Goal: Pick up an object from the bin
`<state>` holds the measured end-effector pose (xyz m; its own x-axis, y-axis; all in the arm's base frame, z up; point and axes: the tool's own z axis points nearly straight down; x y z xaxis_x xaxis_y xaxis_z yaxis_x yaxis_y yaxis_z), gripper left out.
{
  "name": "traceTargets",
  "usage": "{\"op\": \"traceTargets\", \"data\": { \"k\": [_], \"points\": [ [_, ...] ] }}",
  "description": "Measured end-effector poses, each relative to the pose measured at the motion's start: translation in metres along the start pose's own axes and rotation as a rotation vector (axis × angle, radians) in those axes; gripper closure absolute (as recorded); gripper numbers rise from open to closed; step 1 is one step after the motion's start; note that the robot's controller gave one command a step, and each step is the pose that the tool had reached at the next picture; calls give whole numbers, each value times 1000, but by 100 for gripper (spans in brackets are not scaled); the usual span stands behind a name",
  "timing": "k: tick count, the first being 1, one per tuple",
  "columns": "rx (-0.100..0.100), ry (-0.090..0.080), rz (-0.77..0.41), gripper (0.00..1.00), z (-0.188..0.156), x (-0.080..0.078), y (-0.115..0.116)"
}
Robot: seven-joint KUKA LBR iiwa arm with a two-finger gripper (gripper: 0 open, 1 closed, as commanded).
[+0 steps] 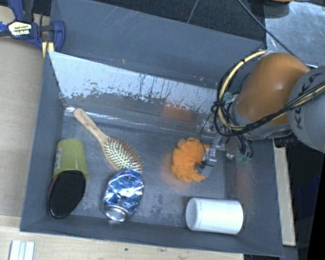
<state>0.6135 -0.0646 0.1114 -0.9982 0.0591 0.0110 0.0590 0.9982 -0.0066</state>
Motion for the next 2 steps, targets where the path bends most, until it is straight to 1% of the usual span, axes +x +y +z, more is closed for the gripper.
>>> {"op": "traceTargets", "data": {
  "k": [1, 2],
  "points": [
    [0, 4, -269, 0, 39, -2, 18],
    [0, 1, -266, 100, 37, -3, 17]
  ]
}}
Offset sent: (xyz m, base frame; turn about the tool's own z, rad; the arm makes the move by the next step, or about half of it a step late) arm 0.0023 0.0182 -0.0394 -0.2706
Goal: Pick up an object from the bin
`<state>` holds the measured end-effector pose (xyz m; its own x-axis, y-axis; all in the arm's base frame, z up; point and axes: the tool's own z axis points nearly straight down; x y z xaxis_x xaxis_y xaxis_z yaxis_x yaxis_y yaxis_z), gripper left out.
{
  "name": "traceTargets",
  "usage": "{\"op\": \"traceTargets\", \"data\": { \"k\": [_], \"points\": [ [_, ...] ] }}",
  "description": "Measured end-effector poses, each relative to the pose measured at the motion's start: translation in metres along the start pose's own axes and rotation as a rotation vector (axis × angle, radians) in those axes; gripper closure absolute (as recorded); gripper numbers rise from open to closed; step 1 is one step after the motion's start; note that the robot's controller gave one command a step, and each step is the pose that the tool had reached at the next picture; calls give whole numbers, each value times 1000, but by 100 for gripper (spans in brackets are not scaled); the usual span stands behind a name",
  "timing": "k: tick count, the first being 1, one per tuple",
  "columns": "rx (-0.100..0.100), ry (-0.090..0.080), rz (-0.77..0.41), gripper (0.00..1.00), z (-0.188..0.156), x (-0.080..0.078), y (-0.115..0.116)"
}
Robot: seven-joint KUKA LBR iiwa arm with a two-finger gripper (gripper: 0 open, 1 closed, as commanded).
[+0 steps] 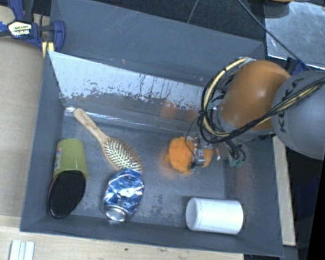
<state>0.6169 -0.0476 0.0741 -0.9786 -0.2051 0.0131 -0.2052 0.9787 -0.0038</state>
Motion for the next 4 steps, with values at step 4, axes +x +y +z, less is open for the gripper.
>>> {"op": "traceTargets", "data": {
  "k": [4],
  "points": [
    [2, -7, -80, 100, -84, 58, 5]
  ]
}}
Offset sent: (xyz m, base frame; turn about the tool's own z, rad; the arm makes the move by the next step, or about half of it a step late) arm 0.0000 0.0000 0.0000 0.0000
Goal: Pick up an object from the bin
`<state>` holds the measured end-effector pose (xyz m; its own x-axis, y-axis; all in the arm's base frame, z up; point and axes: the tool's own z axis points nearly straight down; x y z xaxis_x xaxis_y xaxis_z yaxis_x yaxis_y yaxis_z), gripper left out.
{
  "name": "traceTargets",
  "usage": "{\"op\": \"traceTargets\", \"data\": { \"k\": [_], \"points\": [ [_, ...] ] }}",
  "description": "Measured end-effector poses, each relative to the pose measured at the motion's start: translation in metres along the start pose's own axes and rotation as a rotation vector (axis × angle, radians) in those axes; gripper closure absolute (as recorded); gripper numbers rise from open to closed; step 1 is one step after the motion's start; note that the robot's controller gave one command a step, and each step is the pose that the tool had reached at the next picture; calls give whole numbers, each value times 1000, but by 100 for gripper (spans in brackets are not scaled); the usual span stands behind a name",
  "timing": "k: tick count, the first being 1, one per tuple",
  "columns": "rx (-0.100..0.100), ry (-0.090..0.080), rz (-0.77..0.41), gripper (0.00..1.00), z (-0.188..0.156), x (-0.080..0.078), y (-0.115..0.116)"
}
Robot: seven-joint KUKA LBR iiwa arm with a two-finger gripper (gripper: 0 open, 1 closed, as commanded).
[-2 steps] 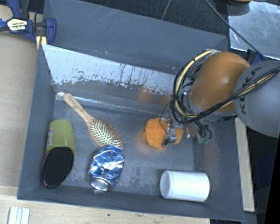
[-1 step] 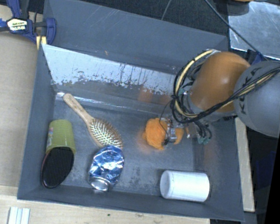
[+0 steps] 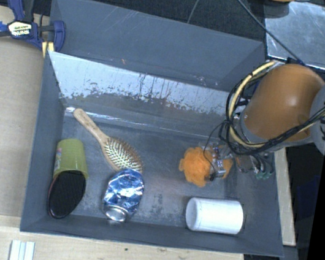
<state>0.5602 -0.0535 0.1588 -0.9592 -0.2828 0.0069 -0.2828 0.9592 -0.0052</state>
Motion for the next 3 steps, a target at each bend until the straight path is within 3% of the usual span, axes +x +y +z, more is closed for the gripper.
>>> {"op": "traceTargets", "data": {
  "k": [1, 2, 3],
  "points": [
    [7, -18, -54, 100, 38, 25, -9],
    [14, -27, -43, 100, -21, 53, -66],
    [19, -35, -53, 100, -67, 66, -48]
  ]
}}
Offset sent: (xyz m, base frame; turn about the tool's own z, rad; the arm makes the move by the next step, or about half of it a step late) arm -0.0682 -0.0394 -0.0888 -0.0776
